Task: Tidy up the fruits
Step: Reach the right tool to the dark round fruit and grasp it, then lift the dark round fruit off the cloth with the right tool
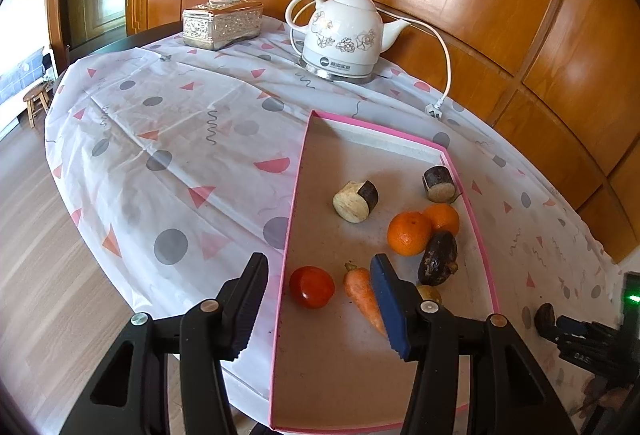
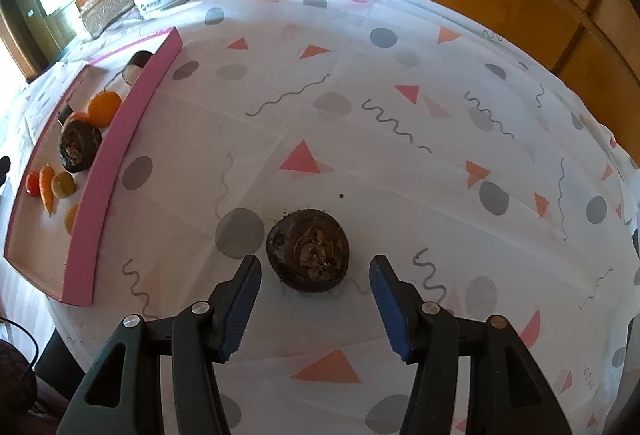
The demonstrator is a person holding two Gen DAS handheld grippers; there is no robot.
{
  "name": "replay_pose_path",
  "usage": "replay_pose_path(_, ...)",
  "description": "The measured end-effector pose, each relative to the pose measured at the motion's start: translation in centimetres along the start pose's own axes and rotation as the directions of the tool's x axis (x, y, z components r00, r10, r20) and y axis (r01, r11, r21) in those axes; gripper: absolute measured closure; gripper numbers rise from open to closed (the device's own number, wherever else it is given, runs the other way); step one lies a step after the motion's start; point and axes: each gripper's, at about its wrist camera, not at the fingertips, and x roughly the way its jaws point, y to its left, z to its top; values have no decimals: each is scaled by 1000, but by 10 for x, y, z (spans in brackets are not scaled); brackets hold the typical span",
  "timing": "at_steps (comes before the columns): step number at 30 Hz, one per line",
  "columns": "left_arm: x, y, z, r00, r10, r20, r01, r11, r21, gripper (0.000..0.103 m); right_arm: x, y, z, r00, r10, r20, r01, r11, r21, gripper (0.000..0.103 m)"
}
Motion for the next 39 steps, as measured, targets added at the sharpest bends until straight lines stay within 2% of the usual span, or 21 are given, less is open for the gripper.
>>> replay_pose_path(3,0,-1,-1,1000,-1,-2,1,1000,5,47,8,0,1,1000,1,-25,-1,1000,0,48)
replay_pose_path(4,0,-1,-1,1000,0,-2,0,1000,5,46,9,1,0,1000,1,-29,-1,1000,-1,59)
replay_pose_path(16,3,-2,-2,1000,-5,-18,5,1000,17,45,4,9,-4,1000,-4,-6,4,1000,-7,60)
replay_pose_path(28,0,-9,-5,1000,-22,-14,23,999,44,41,-25,22,-4,994,91,66,-92,996,18,60)
replay_pose_path(39,1,-8,-5,1000,-25,-20,25,999,40,41,-43,65,3,975,200,98,-194,979,-64,60)
